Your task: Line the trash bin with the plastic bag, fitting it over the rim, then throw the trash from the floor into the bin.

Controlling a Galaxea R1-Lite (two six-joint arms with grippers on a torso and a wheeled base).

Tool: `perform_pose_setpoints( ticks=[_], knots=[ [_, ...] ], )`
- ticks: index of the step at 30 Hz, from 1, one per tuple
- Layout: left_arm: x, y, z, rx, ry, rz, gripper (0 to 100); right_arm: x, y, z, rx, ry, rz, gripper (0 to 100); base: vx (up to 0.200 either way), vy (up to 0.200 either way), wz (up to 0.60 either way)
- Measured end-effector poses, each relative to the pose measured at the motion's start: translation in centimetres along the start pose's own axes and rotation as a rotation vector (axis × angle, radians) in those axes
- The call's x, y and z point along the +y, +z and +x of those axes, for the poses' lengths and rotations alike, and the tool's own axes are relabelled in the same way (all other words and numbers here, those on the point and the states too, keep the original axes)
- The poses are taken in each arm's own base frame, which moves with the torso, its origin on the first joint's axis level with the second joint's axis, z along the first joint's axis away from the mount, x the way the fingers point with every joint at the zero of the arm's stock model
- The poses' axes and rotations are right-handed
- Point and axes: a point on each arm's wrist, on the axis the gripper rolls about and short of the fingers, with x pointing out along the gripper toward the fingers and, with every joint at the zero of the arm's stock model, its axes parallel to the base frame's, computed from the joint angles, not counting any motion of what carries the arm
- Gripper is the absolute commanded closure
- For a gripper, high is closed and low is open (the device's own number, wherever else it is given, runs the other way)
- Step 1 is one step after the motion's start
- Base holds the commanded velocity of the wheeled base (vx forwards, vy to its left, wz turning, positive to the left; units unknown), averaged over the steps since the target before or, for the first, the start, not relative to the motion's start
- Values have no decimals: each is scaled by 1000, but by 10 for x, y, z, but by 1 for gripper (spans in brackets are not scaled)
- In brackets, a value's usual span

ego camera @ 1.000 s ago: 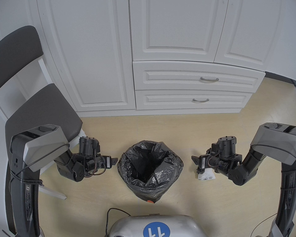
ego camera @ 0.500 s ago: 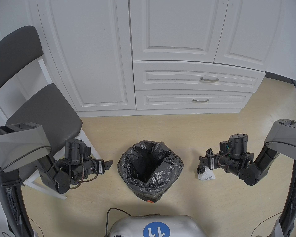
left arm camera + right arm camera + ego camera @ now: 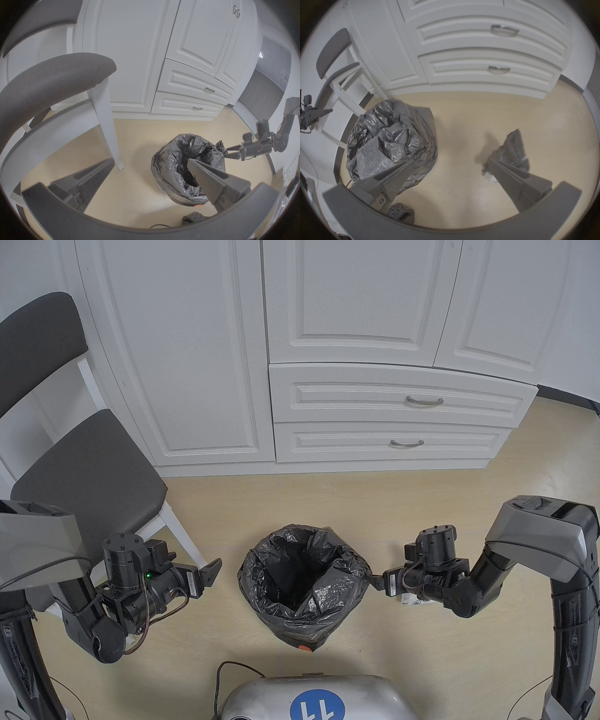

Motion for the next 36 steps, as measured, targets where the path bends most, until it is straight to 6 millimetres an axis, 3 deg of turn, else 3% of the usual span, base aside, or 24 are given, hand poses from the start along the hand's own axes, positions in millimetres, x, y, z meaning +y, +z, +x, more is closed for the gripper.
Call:
perform_pose_setpoints(
  ticks=[12, 22, 29, 36],
  knots=[
    [21, -15, -11, -7, 63, -19, 0, -6, -2, 49, 102, 83, 22, 0, 0, 0, 0],
    [25, -19, -10, 6, 79, -24, 0, -19, 34, 97, 142, 102, 75, 0, 0, 0, 0],
    [25, -19, -8, 3, 82, -25, 0, -29, 29, 119, 259, 87, 125, 0, 0, 0, 0],
    [25, -17, -12, -2, 84, -31, 0, -33, 23, 128, 288, 69, 159, 0, 0, 0, 0]
  ],
)
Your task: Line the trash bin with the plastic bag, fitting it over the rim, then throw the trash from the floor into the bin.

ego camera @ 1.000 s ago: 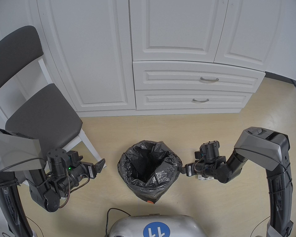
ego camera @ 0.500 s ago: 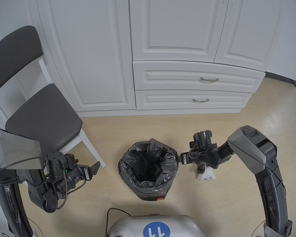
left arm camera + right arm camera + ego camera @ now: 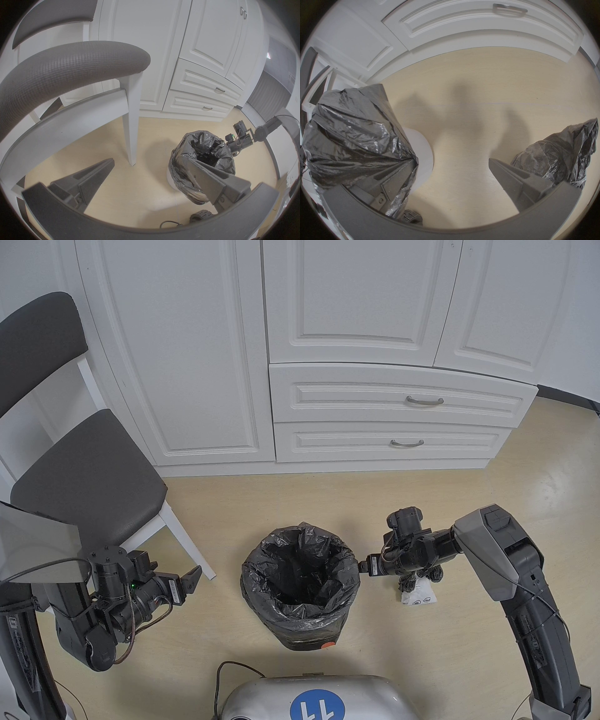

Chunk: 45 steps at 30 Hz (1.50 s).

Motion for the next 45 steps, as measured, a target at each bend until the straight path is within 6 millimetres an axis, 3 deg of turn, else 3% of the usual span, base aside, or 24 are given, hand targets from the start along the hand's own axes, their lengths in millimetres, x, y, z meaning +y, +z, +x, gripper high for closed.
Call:
perform_pose_setpoints(
  ticks=[6, 10, 20, 25, 30, 38, 45],
  knots=[
    [-1, 4, -4, -12, -2, -16, 0, -3, -1, -5, 11, -4, 20, 0, 0, 0, 0],
    [-1, 5, -7, -18, 17, -17, 0, -8, 4, -21, 16, 15, 34, 0, 0, 0, 0],
    [-6, 4, -15, -15, 36, -8, 0, -9, 24, -101, -35, 72, 23, 0, 0, 0, 0],
    [-12, 7, -17, -25, 20, 30, 0, 2, 22, -140, -101, 69, -9, 0, 0, 0, 0],
    [-17, 12, -18, -50, 4, 64, 0, 30, 15, -165, -248, -4, -19, 0, 0, 0, 0],
    [-22, 18, -10, -81, -26, 108, 0, 106, -14, -175, -441, -48, 11, 0, 0, 0, 0],
    [-37, 5, 15, -52, -103, 46, 0, 130, -30, -174, -456, -13, 25, 0, 0, 0, 0]
  ],
)
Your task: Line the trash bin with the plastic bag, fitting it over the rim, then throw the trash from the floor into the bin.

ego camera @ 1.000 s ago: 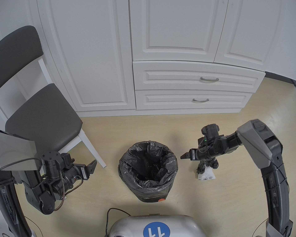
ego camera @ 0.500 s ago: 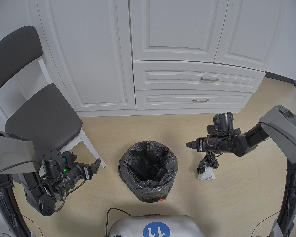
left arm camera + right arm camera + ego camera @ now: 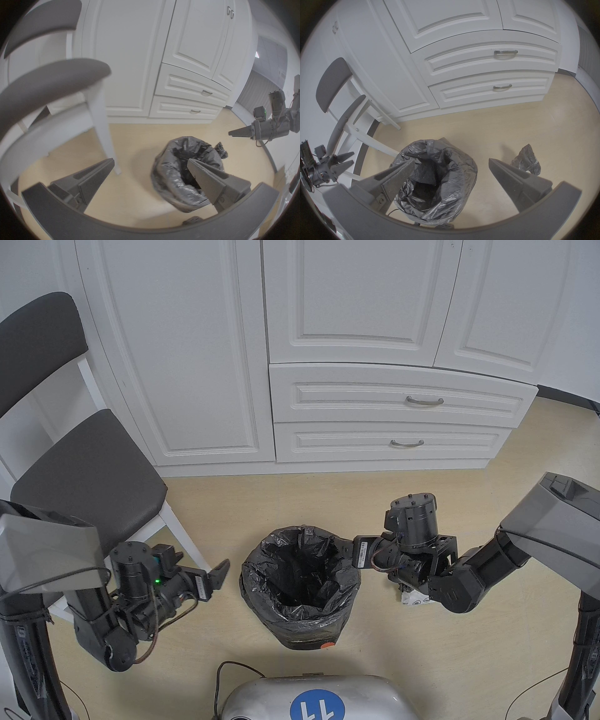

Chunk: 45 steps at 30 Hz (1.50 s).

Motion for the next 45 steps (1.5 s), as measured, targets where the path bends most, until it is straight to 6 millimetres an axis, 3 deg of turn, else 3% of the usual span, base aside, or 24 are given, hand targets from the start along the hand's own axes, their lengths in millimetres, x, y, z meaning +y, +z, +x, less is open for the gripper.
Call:
perform_pose_setpoints(
  ticks=[9, 19, 30, 45],
  knots=[
    [-36, -30, 41, 64, -101, -19, 0, 6, 1, -6, -19, -6, 10, 0, 0, 0, 0],
    [-38, -59, 58, 130, -84, -11, 0, 12, -1, -10, -16, 9, 8, 0, 0, 0, 0],
    [-29, -79, 45, 222, -74, 43, 0, 32, -20, -5, -9, 48, 34, 0, 0, 0, 0],
    [-16, -75, 32, 231, -140, 29, 0, 42, -42, 6, -11, 43, 20, 0, 0, 0, 0]
  ],
)
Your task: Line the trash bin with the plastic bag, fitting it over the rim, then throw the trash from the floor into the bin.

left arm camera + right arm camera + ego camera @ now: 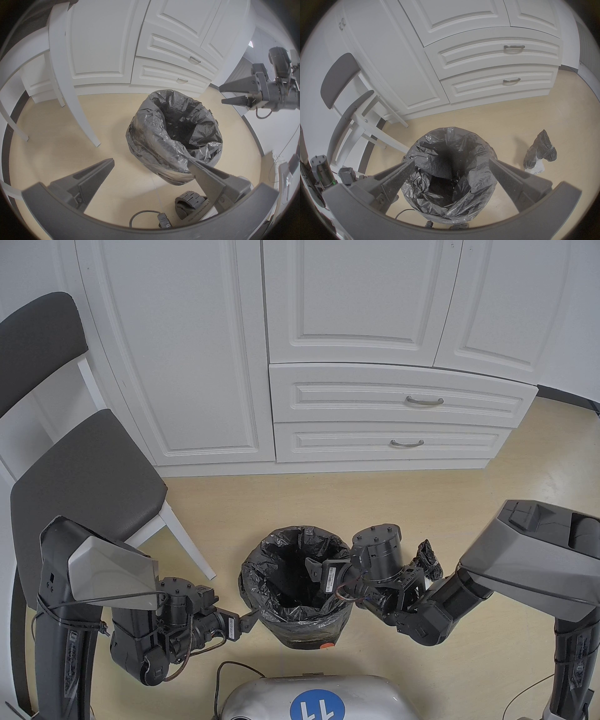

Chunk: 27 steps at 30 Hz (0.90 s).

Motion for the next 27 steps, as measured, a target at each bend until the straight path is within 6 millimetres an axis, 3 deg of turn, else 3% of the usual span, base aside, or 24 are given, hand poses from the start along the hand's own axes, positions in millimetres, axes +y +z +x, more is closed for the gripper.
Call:
perform_pose_setpoints(
  ticks=[7, 13, 18, 27],
  knots=[
    [-10, 9, 19, -76, 27, -76, 0, 8, -13, 8, 14, -8, 7, 0, 0, 0, 0],
    [-18, 6, 37, -105, 72, -76, 0, 8, -31, 23, 48, -80, -23, 0, 0, 0, 0],
    [-18, -1, 41, -88, 79, -63, 0, 2, -46, 28, 150, -142, -75, 0, 0, 0, 0],
    [0, -5, 36, -63, 121, -12, 0, -8, -48, 28, 203, -186, -138, 0, 0, 0, 0]
  ],
)
